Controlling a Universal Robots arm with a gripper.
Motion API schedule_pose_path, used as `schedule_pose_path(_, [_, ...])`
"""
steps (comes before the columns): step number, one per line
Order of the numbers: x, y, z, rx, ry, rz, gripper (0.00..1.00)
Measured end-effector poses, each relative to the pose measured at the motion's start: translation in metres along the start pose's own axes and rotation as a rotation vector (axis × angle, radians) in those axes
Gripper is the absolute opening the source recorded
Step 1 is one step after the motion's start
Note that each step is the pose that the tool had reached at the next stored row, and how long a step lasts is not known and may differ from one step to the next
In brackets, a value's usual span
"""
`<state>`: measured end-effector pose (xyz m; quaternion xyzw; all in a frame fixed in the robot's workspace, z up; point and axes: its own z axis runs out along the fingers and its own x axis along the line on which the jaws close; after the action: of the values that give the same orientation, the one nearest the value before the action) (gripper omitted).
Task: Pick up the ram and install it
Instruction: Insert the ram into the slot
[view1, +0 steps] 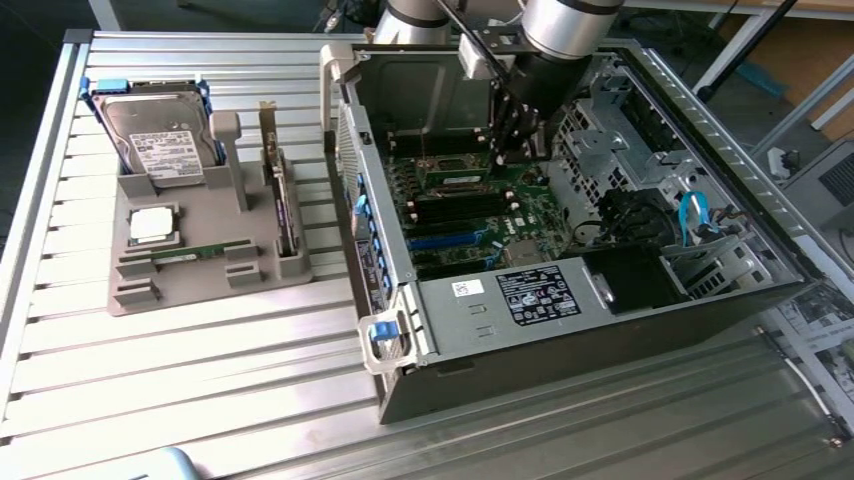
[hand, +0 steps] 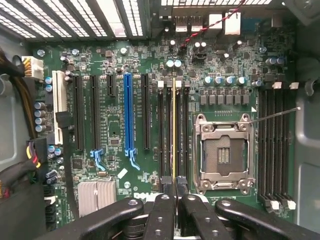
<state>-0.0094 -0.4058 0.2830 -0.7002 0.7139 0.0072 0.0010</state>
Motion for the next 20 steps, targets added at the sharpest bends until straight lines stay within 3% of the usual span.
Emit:
schedule_pose_path(4, [0.0001,0.0000,0.0052,-0.0001,0.0004,0.000,0.12])
schedule_pose_path(20, [0.0010,0.0000,0.0059,-0.0001,0.0004,-0.010,0.12])
